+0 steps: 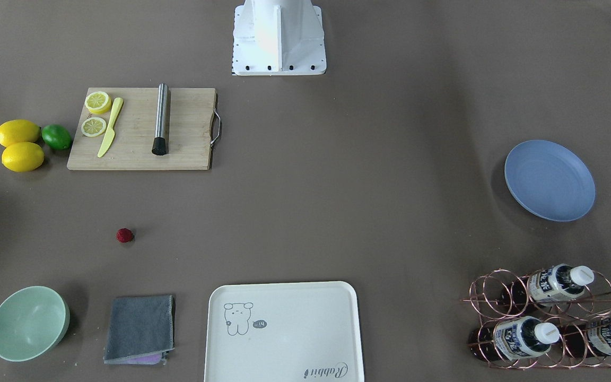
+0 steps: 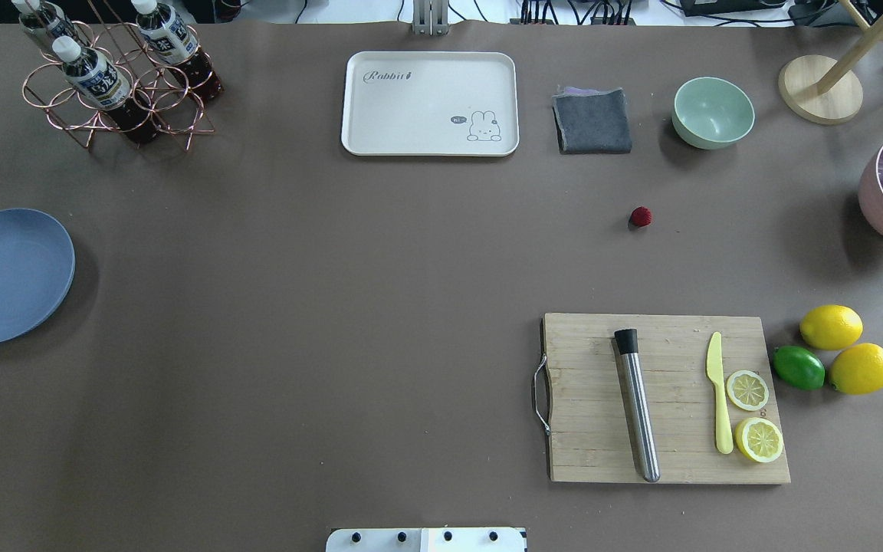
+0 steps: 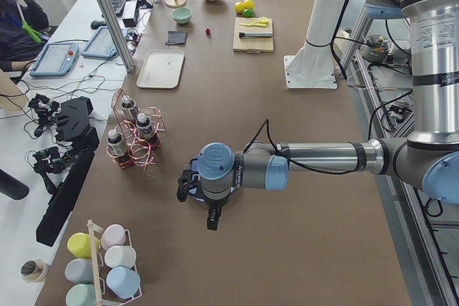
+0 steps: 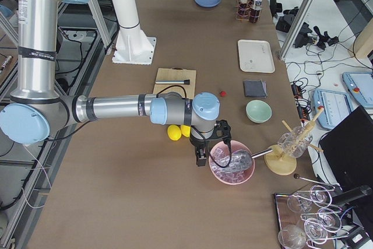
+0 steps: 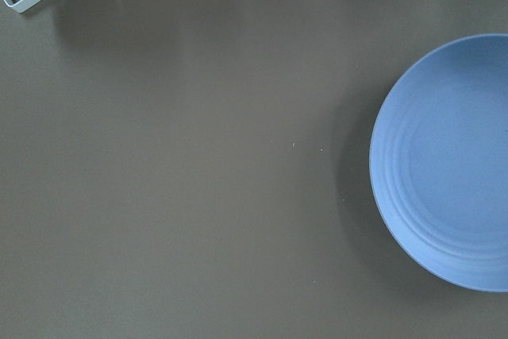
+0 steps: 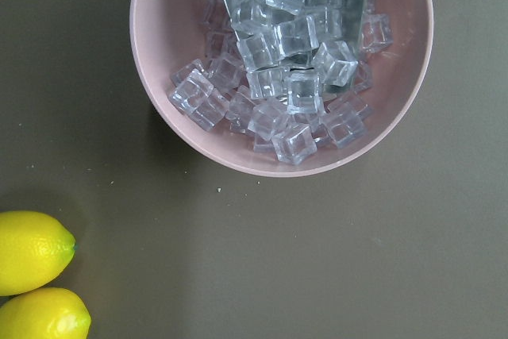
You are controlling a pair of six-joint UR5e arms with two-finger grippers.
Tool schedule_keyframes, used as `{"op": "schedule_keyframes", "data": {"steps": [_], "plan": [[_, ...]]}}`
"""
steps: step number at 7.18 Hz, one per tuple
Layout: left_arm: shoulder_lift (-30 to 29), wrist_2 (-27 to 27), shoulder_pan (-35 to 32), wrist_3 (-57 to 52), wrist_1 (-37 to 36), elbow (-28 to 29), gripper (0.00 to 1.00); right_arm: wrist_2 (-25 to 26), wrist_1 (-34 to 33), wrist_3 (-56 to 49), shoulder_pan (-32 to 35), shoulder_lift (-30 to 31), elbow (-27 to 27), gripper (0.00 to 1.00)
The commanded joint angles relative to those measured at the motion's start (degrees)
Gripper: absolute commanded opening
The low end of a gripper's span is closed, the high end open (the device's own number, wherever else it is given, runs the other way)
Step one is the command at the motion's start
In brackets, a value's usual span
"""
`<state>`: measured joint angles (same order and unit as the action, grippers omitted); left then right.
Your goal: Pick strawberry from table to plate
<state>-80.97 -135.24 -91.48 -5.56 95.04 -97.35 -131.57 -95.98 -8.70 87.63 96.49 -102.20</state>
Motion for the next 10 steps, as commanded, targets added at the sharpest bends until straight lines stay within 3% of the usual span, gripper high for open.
{"op": "schedule_keyframes", "data": {"steps": [1, 7, 9, 10], "plan": [[-1.20, -0.11, -0.02, 0.28, -0.03, 0.05, 0.98, 0.00, 0.00, 0.00, 0.00, 0.01, 0.25, 1.00], [-1.39, -0.99, -0.19, 0.54, 2.94, 1.18, 0.98, -0.35, 0.09, 0.00, 0.00, -0.34, 0.34, 1.00], [-2.00, -3.69, -0.37, 5.96, 3.66, 0.85, 0.98, -5.15, 0.17, 0.17, 0.00, -0.86, -0.18, 1.00], [-2.00, -4.06, -0.37, 7.13, 8.54, 0.41, 0.98, -5.71, 2.87, 0.09, 0.00, -1.39, -0.71, 1.00]]}}
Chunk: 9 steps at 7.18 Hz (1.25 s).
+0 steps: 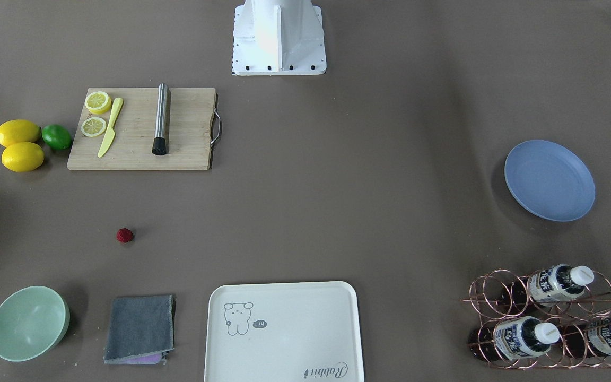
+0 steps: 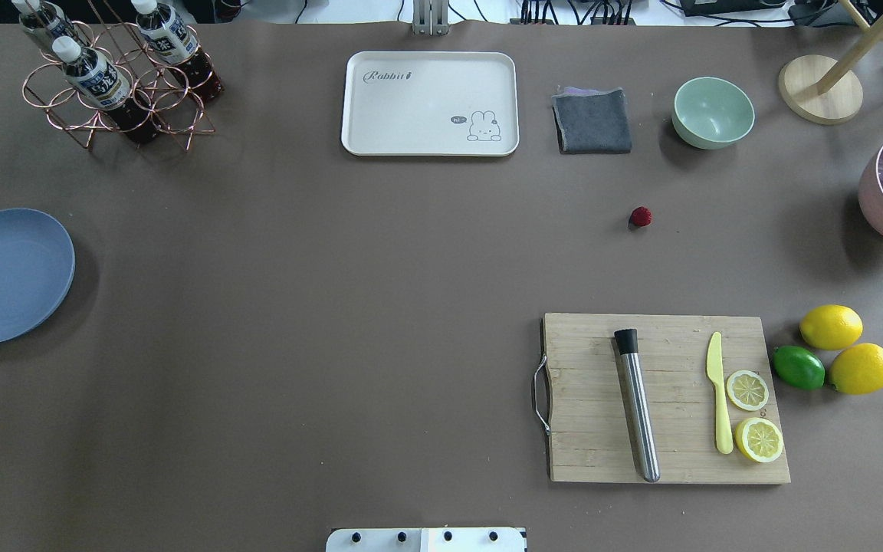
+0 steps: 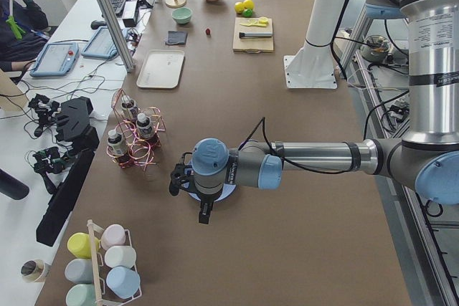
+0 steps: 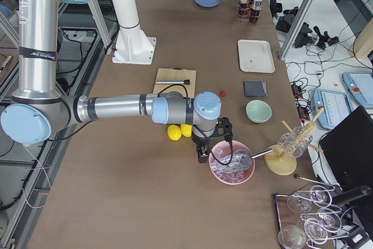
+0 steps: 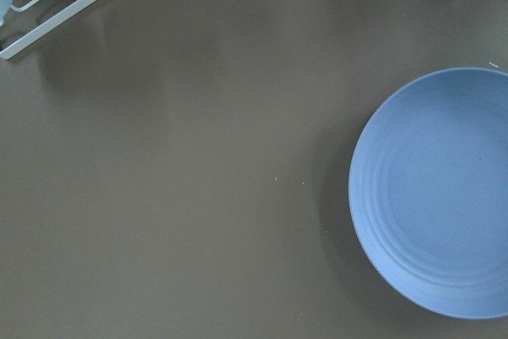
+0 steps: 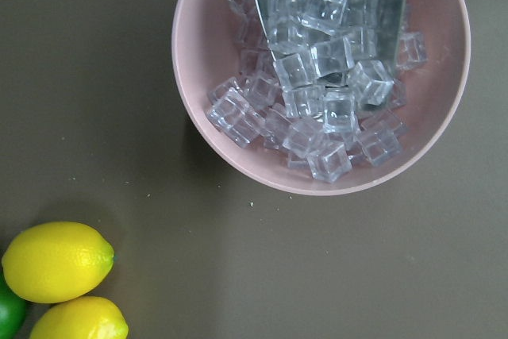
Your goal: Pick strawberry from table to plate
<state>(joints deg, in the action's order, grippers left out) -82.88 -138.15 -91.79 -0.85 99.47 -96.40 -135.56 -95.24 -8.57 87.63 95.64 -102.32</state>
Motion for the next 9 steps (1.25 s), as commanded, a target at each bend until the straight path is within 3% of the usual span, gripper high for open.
{"op": "schedule_keyframes", "data": {"steps": [1, 3, 5, 7, 9], "plan": [[-0.35, -1.24, 0.04, 6.78, 7.11, -0.11, 0.98, -1.90, 7.82, 1.78, 0.00, -0.55, -0.17, 1.00], [-0.62, -1.51, 0.04, 15.25, 11.34, -0.10, 0.98, -1.37, 15.14, 7.42, 0.00, -0.46, 0.01, 1.00], [-3.59, -4.05, 0.04, 15.52, 11.98, 0.95, 0.98, -1.46, 15.61, 7.43, 0.00, -0.46, 0.02, 1.00], [-5.27, -4.67, 0.04, 16.31, 14.42, 5.60, 0.98, -1.46, 15.70, 7.34, 0.00, -0.46, 0.02, 1.00], [-6.15, -5.64, 0.21, 16.32, 15.66, 5.27, 0.98, -1.37, 15.70, 7.34, 0.00, -0.55, -0.07, 1.00]]}}
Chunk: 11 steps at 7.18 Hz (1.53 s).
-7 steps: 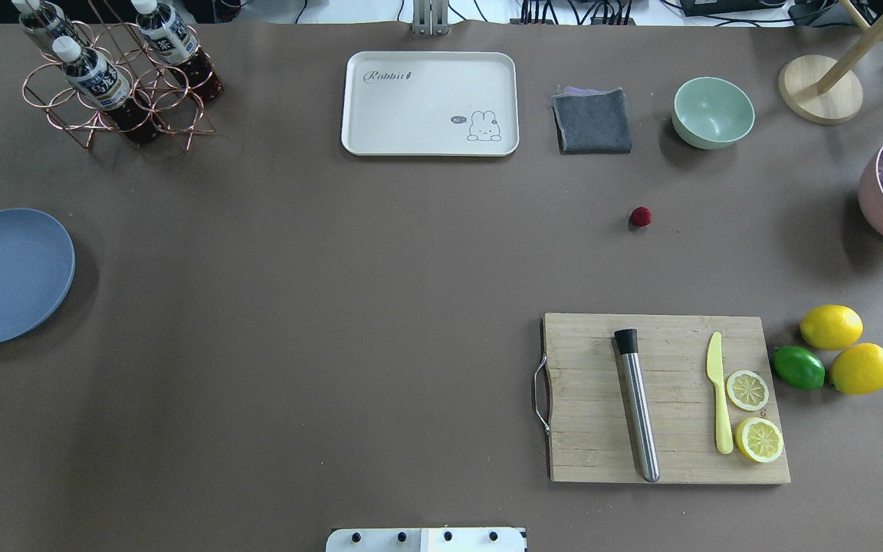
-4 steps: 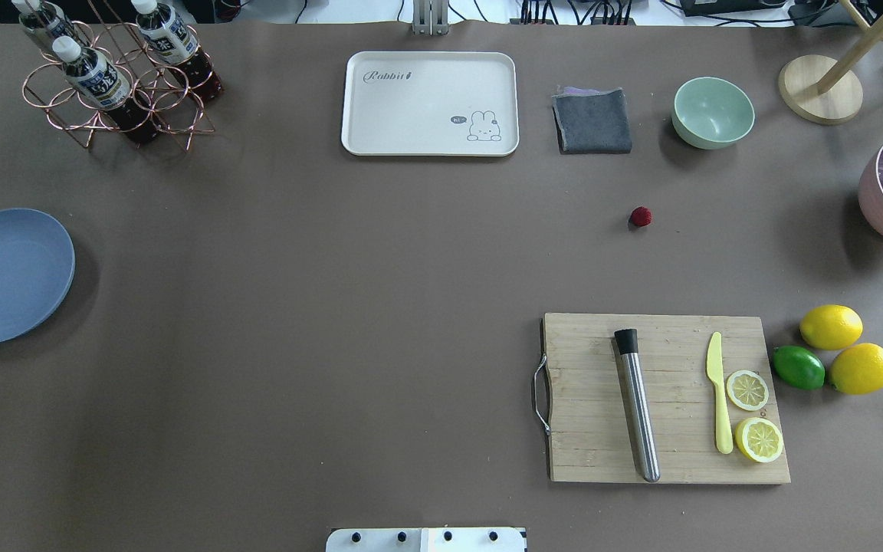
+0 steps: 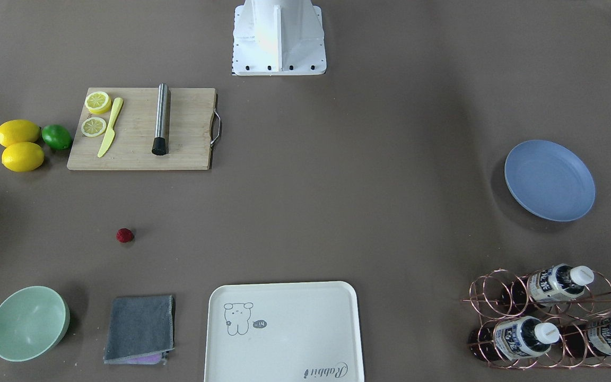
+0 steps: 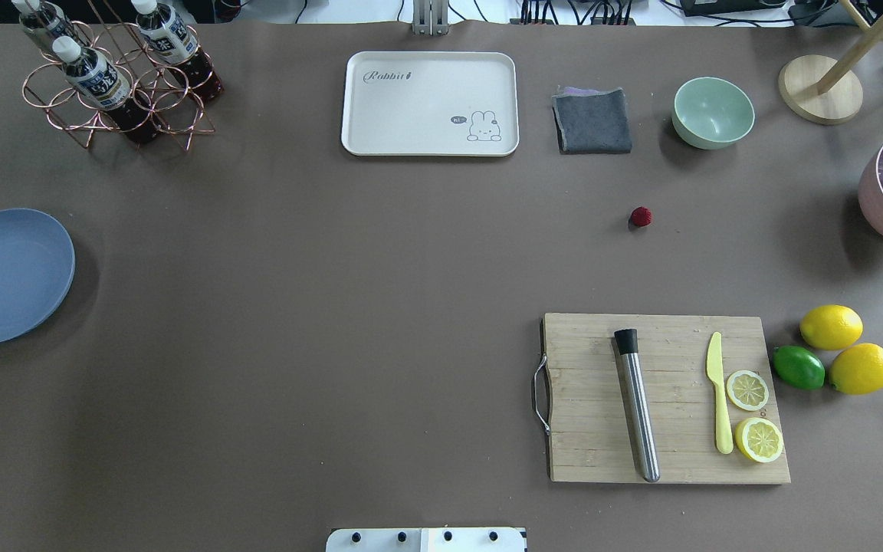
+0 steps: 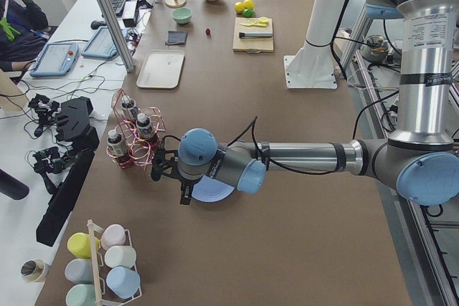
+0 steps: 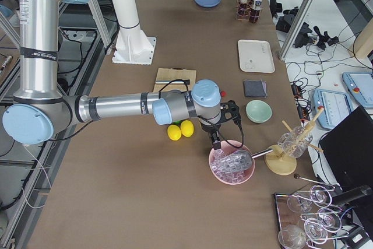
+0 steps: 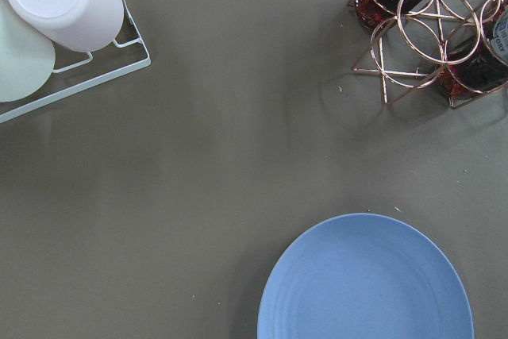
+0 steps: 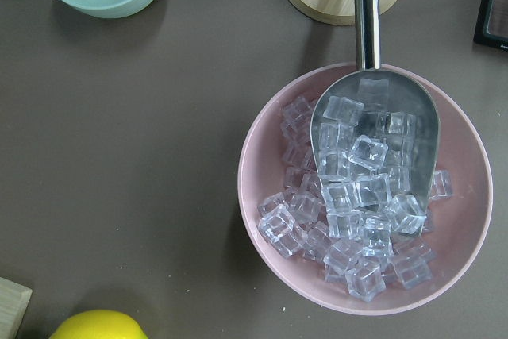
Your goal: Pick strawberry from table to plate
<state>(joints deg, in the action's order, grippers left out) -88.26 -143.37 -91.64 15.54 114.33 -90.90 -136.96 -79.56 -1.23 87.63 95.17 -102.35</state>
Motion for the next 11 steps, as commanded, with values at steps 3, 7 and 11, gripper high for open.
{"op": "schedule_keyframes", "data": {"steps": [3, 7, 11], "plan": [[-2.18, 0.98, 3.31, -0.88, 10.11, 3.35, 1.00, 0.55, -0.06, 0.52, -1.92, -3.57, -0.48, 1.00], [-2.97, 4.29, 7.16, -1.65, 12.22, 9.41, 0.98, 5.54, 0.02, 17.79, -14.46, -8.93, -0.57, 1.00], [-3.23, 6.86, 11.99, -1.22, 20.20, 19.60, 0.92, 13.82, 7.44, 36.79, -27.66, -13.26, 0.22, 0.99]]}}
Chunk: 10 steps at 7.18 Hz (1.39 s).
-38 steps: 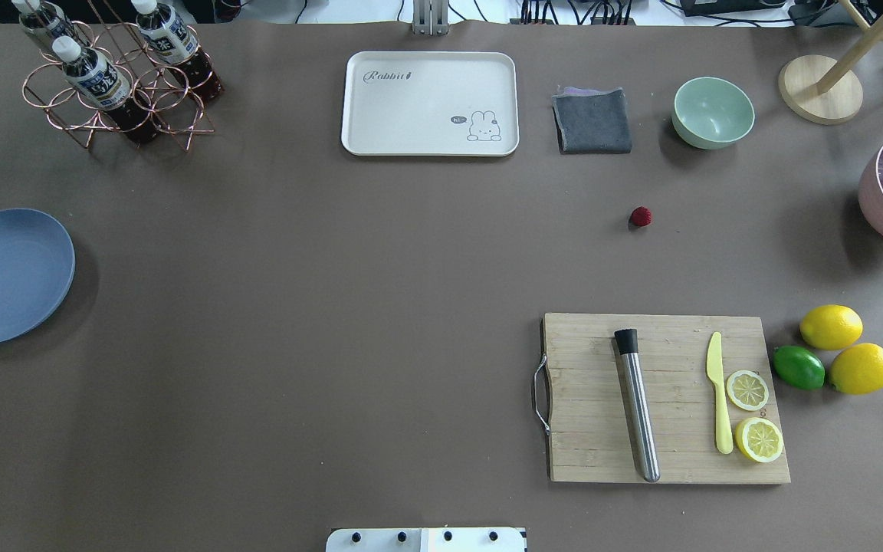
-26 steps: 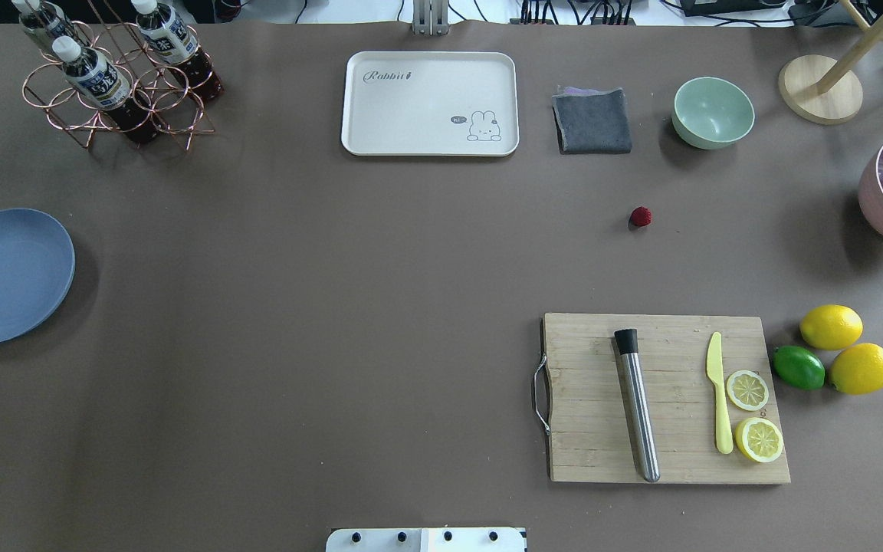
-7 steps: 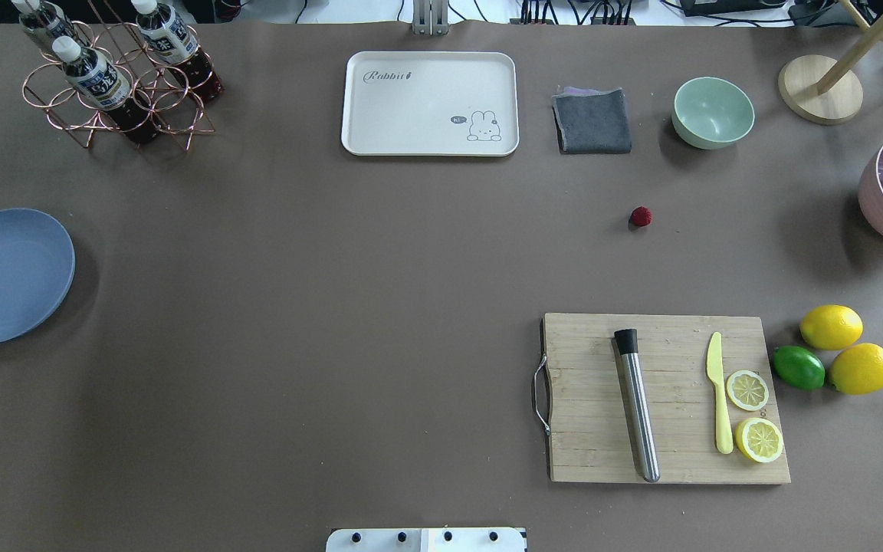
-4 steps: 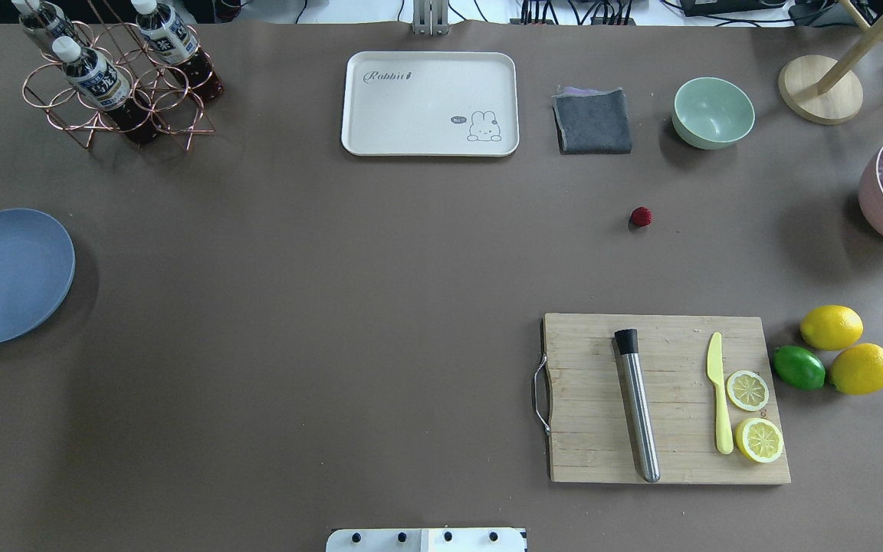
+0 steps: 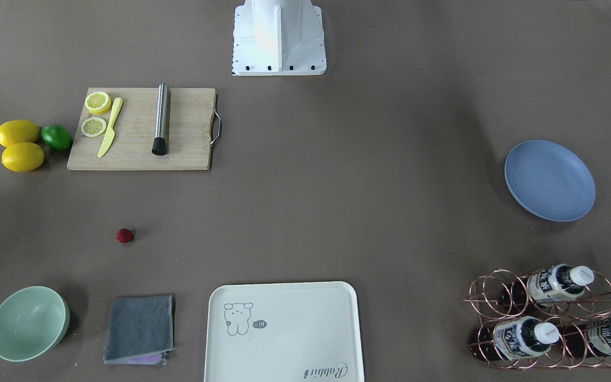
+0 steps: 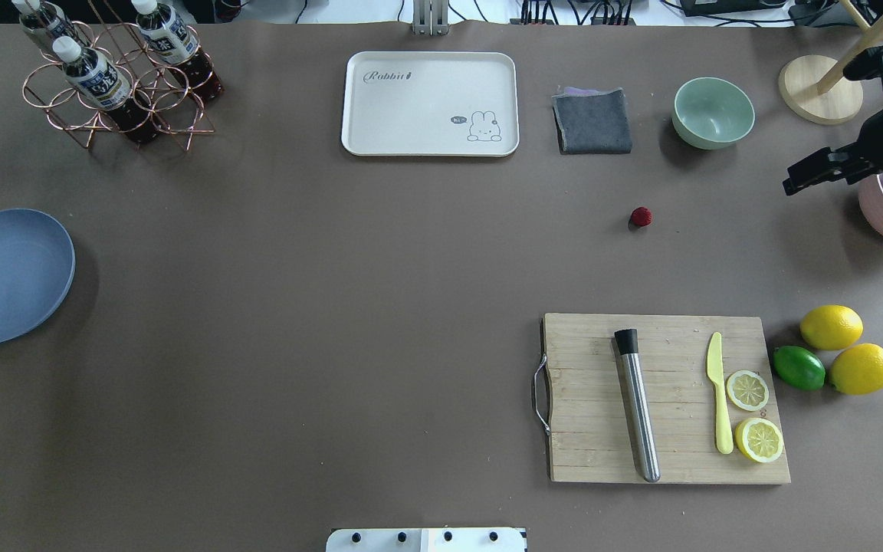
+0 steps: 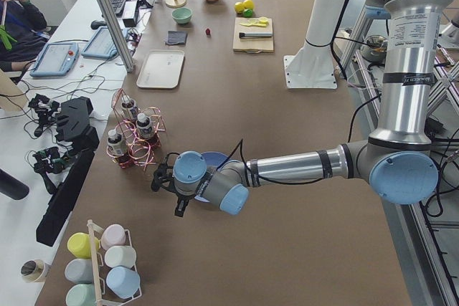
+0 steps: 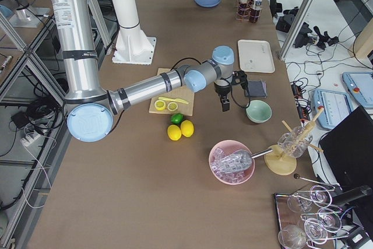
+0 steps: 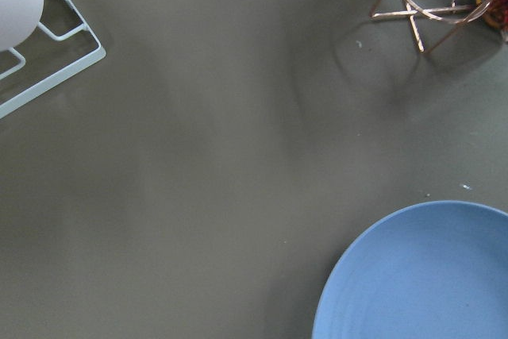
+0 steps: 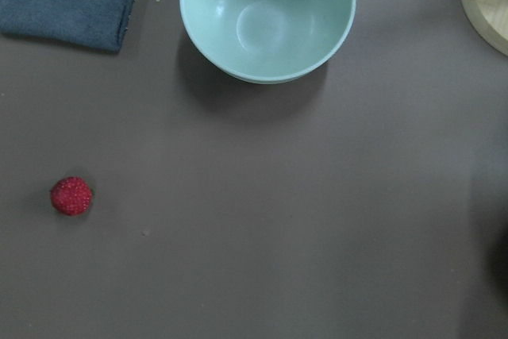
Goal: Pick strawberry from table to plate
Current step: 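Move the right gripper over the red strawberry while the left arm starts reaching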
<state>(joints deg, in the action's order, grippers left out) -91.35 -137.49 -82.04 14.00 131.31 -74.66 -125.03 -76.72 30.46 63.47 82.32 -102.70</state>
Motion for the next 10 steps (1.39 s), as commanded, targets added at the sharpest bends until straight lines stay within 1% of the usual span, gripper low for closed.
{"op": "schedule_keyframes", "data": {"steps": [1, 2, 3, 4, 6, 7, 9, 10], "plan": [[-0.40, 0.83, 3.19, 0.41, 3.77, 4.69, 0.89, 2.07, 5.34, 5.39, -4.83, -0.32, 0.48, 0.99], [-0.41, 0.56, 4.07, 0.41, 3.78, 5.05, 0.89, 3.20, 5.44, 5.40, -5.71, -0.32, 0.31, 0.99], [-0.41, 0.47, 5.30, 0.50, 3.78, 5.66, 0.89, 3.39, 5.44, 5.40, -6.07, -0.32, 0.04, 0.99], [-0.49, -0.92, 6.36, 0.50, 3.78, 6.19, 0.89, 3.39, 5.53, 5.40, -6.25, -0.41, -0.22, 0.99], [-0.58, -1.28, 7.94, 0.50, 3.87, 6.63, 0.89, 3.39, 5.61, 5.49, -7.30, -0.50, -0.22, 0.98], [-0.67, -1.37, 8.56, 0.50, 3.78, 6.72, 0.86, 4.00, 5.61, 6.70, -8.17, -0.58, -0.31, 0.96], [-1.37, -1.37, 9.96, 0.41, 3.87, 7.16, 0.76, 4.27, 5.61, 7.07, -8.80, -1.28, -0.22, 0.95], [-1.46, -1.37, 10.32, 0.50, 4.22, 7.34, 0.66, 4.44, 5.61, 8.02, -9.41, -1.46, -0.22, 0.94]]}}
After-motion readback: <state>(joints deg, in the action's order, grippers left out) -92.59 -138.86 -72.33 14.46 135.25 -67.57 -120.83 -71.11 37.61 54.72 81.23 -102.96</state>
